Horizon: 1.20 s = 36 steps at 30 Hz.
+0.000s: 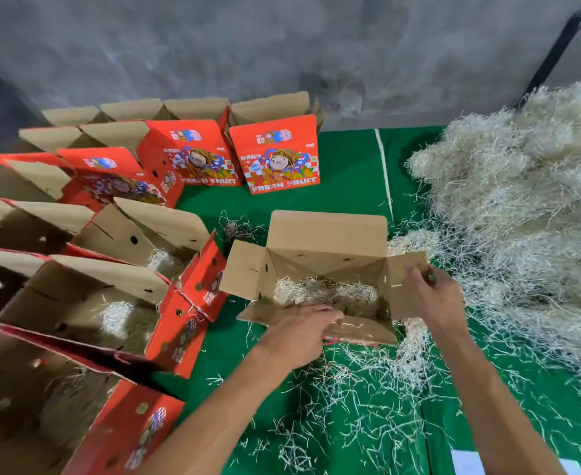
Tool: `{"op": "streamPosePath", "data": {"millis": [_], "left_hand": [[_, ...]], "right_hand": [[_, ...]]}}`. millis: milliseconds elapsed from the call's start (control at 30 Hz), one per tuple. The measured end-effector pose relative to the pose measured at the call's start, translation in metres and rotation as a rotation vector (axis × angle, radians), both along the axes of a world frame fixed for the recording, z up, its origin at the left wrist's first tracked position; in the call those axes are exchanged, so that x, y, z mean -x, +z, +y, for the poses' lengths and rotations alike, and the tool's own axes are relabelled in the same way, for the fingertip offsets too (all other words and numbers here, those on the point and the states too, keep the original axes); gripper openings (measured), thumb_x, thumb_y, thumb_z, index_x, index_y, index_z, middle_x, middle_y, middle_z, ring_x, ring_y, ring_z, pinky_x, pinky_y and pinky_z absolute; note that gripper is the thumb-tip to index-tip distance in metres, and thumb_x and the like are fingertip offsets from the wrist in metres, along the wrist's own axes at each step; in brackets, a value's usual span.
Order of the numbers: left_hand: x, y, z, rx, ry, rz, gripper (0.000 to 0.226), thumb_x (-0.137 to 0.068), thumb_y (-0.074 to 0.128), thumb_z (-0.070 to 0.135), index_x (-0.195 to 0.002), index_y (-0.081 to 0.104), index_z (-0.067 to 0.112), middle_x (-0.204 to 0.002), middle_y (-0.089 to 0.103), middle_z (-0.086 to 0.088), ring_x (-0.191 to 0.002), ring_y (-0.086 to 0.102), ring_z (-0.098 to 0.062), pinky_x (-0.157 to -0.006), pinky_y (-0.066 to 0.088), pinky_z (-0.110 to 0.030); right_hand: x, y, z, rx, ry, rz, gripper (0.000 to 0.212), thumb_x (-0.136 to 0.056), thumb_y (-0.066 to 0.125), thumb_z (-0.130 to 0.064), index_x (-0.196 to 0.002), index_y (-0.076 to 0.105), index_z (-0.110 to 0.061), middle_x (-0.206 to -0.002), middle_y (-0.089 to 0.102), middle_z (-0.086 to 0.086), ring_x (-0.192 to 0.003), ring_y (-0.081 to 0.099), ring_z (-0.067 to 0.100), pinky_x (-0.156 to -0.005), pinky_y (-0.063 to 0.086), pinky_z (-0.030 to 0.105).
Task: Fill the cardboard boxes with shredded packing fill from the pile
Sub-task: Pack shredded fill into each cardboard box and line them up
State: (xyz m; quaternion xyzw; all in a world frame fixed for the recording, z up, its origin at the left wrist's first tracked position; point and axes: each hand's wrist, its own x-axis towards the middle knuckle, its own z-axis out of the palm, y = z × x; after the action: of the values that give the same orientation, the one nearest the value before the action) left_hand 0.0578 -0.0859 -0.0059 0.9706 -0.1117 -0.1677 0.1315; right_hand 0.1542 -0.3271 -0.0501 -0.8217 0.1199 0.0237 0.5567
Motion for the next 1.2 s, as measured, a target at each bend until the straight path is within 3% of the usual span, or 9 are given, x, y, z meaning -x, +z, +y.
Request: {"op": "streamPosePath", "data": {"millis": [67,167,267,533,700,767,900,1067,1200], "left_hand": [[-0.011,0.008,0.003,-0.022,0.014,-0.035,0.06,-0.089,0.061,0.005,-0.137,0.054,0.04,-0.131,0.064,0.011,-0.106,0.059,-0.011,-0.111,0.039,-0.043],[-0.033,0.015,0.005,-0.065,0.018,-0.1,0.045,-0.085,0.069,0.01,-0.123,0.068,0.035,-0.107,0.074,0.01,-0.086,0.062,-0.009,-0.105,0.043,-0.038],[-0.055,0.022,0.009,-0.144,0.031,-0.138,0.032,-0.087,0.071,0.013,-0.112,0.074,0.032,-0.095,0.074,0.011,-0.082,0.062,-0.008,-0.105,0.044,-0.04],[-0.11,0.044,0.042,-0.418,0.023,-0.164,0.027,-0.083,0.077,0.019,-0.107,0.076,0.03,-0.123,0.068,0.001,-0.129,0.047,-0.019,-0.12,0.015,-0.041],[-0.142,0.051,0.091,-0.369,0.103,-0.205,0.034,-0.083,0.071,0.008,-0.11,0.076,0.028,-0.118,0.07,0.0,-0.127,0.049,-0.021,-0.119,0.015,-0.04],[-0.158,0.053,0.116,-0.371,0.107,-0.203,0.035,-0.081,0.071,0.007,-0.109,0.076,0.027,-0.113,0.071,-0.002,-0.121,0.053,-0.021,-0.12,0.017,-0.041],[-0.188,0.062,0.175,-0.379,0.143,-0.17,0.028,-0.08,0.071,0.011,-0.103,0.076,0.025,-0.098,0.072,0.0,-0.102,0.063,-0.022,-0.113,0.032,-0.039],[-0.2,0.073,0.244,-0.282,0.246,-0.104,0.017,-0.086,0.064,0.02,-0.095,0.078,0.02,-0.089,0.072,0.0,-0.091,0.065,-0.02,-0.099,0.049,-0.038],[-0.193,0.07,0.29,-0.238,0.311,-0.064,0.018,-0.087,0.061,0.025,-0.091,0.078,0.02,-0.088,0.069,0.001,-0.093,0.059,-0.022,-0.098,0.047,-0.04]], "right_hand": [[-0.008,0.007,0.005,0.051,0.046,0.053,0.024,-0.103,0.051,-0.036,-0.11,0.059,-0.014,-0.084,0.066,0.0,-0.078,0.068,0.022,-0.063,0.055,0.03],[-0.015,0.013,0.015,0.072,0.081,0.06,0.011,-0.102,0.048,-0.031,-0.099,0.055,-0.022,-0.075,0.064,0.002,-0.064,0.063,0.016,-0.05,0.049,0.022],[-0.014,0.011,0.03,0.146,0.124,-0.009,0.029,-0.104,0.043,-0.033,-0.09,0.058,-0.012,-0.072,0.064,0.01,-0.065,0.063,0.026,-0.053,0.046,0.027],[-0.005,0.009,0.076,0.1,0.032,-0.094,0.024,-0.107,0.038,-0.031,-0.1,0.057,-0.018,-0.081,0.063,0.007,-0.079,0.062,0.034,-0.073,0.052,0.044],[-0.022,0.014,0.123,0.082,0.046,-0.091,0.032,-0.108,0.036,-0.031,-0.119,0.058,-0.011,-0.098,0.069,0.013,-0.09,0.066,0.033,-0.083,0.055,0.045],[-0.041,0.015,0.145,0.11,0.058,-0.079,0.03,-0.108,0.035,-0.029,-0.117,0.057,-0.011,-0.093,0.069,0.014,-0.084,0.067,0.033,-0.076,0.057,0.044],[-0.087,0.013,0.195,0.201,0.109,-0.06,0.022,-0.108,0.037,-0.024,-0.107,0.055,-0.013,-0.072,0.063,0.004,-0.059,0.063,0.015,-0.041,0.044,0.019],[-0.129,0.011,0.269,0.242,0.148,-0.045,0.028,-0.107,0.04,-0.026,-0.094,0.056,-0.007,-0.064,0.058,0.0,-0.052,0.058,0.016,-0.045,0.035,0.024],[-0.142,0.014,0.329,0.255,0.259,-0.077,0.027,-0.107,0.039,-0.028,-0.086,0.051,-0.017,-0.065,0.057,-0.001,-0.052,0.056,0.011,-0.041,0.035,0.02]]}}
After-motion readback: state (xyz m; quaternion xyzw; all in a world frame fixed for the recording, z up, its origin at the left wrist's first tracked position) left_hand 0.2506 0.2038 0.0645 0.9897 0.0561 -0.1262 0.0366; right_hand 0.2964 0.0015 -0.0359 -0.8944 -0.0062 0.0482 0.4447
